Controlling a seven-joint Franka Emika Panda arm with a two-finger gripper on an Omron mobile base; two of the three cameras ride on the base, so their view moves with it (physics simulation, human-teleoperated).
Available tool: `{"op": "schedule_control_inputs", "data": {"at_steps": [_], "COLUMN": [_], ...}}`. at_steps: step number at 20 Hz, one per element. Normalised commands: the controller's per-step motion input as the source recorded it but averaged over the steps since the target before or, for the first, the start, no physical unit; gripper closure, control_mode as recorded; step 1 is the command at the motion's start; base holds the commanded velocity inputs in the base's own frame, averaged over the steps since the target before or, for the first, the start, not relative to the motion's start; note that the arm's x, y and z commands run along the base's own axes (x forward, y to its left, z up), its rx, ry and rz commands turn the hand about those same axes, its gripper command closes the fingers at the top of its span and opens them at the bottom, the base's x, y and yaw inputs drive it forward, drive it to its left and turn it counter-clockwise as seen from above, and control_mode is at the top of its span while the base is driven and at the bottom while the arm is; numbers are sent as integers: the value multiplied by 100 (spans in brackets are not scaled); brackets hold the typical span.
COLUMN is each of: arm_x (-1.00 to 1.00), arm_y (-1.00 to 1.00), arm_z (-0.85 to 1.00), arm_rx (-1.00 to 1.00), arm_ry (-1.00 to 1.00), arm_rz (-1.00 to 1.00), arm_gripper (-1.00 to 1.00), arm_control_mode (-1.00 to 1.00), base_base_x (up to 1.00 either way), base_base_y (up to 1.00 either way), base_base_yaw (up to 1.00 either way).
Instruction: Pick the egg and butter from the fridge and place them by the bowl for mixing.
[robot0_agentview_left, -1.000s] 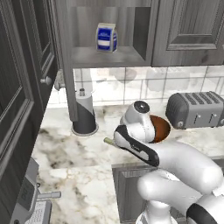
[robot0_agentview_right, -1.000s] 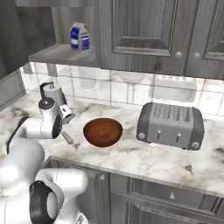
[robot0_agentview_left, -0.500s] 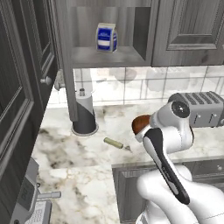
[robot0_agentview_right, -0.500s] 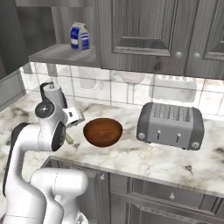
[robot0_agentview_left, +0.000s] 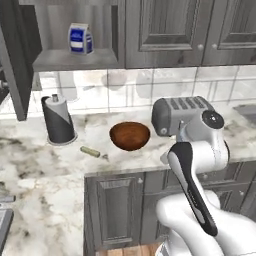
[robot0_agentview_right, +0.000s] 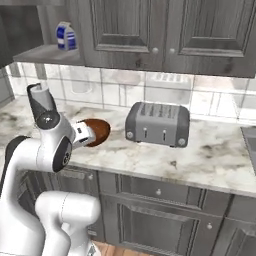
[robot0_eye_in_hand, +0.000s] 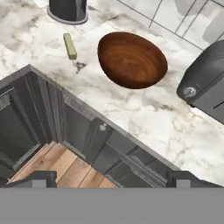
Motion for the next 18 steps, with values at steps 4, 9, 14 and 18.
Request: {"op": "schedule_control_inputs", "data": {"at_steps": [4, 9, 14, 18], "arm_x": [0, 0, 0, 0], "arm_y": [0, 0, 0, 0], "arm_z": [0, 0, 0, 0], "arm_rx": [0, 0, 0, 0], "arm_ry": [0, 0, 0, 0], "arm_rz": [0, 0, 0, 0], "arm_gripper": [-100, -100, -100, -100], "arm_control_mode": [100, 100, 100, 100], "base_base_x": [-2, 39, 55, 54], "base_base_y": [-100, -100, -100, -100], "base_base_yaw": [-28, -27, -24, -20]}}
